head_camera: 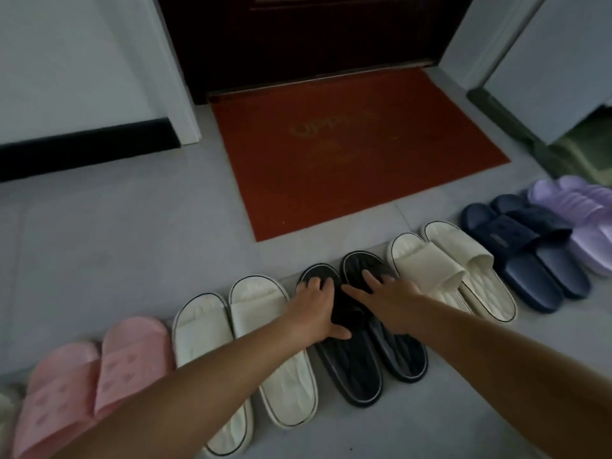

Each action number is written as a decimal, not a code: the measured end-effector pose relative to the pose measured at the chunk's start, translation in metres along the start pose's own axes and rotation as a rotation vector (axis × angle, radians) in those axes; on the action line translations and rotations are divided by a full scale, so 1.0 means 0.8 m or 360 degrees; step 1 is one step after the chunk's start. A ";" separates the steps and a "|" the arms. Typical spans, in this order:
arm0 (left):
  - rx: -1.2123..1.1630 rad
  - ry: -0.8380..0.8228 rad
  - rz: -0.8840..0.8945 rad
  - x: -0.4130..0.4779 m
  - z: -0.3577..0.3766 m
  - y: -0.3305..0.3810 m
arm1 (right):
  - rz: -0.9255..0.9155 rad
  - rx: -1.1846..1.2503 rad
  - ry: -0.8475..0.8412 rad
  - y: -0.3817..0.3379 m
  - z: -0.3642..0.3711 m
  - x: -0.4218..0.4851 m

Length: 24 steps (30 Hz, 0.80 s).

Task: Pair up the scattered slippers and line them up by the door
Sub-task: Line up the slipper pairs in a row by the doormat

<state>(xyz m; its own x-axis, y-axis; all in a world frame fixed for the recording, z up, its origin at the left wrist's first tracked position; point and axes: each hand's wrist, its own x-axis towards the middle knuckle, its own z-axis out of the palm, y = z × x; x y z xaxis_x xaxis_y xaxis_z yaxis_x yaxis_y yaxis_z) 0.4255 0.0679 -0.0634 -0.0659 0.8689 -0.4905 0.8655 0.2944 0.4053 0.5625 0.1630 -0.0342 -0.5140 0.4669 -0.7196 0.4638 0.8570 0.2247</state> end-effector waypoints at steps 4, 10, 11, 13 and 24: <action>-0.0081 0.0083 -0.0041 -0.049 -0.007 -0.061 | -0.0243 0.0010 0.0044 -0.064 -0.046 -0.003; -0.0132 0.0116 -0.0254 -0.088 -0.020 -0.133 | -0.0581 -0.0077 0.0201 -0.127 -0.080 0.025; -0.0142 0.0099 -0.0289 -0.096 -0.018 -0.142 | -0.0620 -0.0099 0.0210 -0.132 -0.084 0.030; -0.0106 0.0075 -0.0358 -0.112 -0.012 -0.161 | -0.0677 -0.0091 0.0209 -0.139 -0.091 0.039; -0.0093 0.0242 -0.0459 -0.136 0.012 -0.200 | -0.0772 0.0178 0.0328 -0.157 -0.073 0.072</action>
<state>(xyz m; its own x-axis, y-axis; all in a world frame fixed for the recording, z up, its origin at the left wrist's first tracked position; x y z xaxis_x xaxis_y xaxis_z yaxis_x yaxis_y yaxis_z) 0.2987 -0.0779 -0.0825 -0.3810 0.7946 -0.4727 0.7707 0.5554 0.3125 0.4323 0.0955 -0.0655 -0.8142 0.0662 -0.5768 0.2064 0.9616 -0.1809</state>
